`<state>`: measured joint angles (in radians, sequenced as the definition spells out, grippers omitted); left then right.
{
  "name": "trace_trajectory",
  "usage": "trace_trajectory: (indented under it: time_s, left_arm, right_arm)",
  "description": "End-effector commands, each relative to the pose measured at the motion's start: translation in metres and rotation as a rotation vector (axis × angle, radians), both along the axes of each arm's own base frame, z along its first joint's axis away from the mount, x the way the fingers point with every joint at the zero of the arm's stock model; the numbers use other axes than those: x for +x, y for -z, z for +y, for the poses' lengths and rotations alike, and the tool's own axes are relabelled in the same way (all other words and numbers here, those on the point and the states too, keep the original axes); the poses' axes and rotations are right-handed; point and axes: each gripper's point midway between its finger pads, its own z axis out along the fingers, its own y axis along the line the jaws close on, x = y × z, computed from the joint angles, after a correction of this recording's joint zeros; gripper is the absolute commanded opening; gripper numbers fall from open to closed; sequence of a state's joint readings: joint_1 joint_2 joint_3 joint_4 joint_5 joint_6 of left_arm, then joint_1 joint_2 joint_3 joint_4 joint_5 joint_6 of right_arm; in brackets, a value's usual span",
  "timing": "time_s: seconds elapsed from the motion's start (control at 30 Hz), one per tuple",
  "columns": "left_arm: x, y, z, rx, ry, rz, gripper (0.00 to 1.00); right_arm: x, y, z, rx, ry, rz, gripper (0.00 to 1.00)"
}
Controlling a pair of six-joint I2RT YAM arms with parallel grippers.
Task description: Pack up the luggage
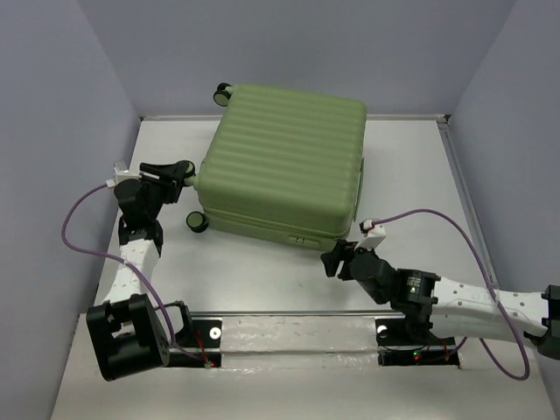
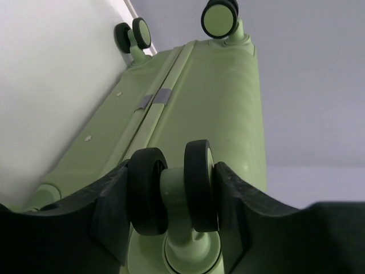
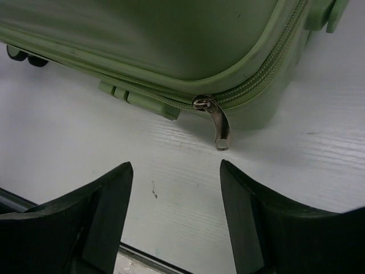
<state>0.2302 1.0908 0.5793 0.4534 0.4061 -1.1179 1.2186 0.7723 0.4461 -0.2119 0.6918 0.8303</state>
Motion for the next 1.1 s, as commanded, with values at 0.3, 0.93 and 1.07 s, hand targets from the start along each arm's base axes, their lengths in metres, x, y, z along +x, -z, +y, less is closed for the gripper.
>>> trace_trajectory:
  time_s: [0.3,0.93,1.07]
  left_arm:
    - [0.004,-0.041,-0.004,0.042,0.023,-0.196,0.06]
    - [0.000,-0.044,-0.007,0.070,0.042,-0.221,0.06]
    - [0.000,-0.043,-0.007,0.071,0.044,-0.219,0.06]
  right_arm:
    - [0.041,-0.030,-0.032,-0.105,0.176,-0.181,0.57]
    - [0.040,-0.017,-0.002,0.032,-0.096,-0.155,0.63]
    - [0.044,-0.010,-0.006,0.016,-0.077,-0.146,0.58]
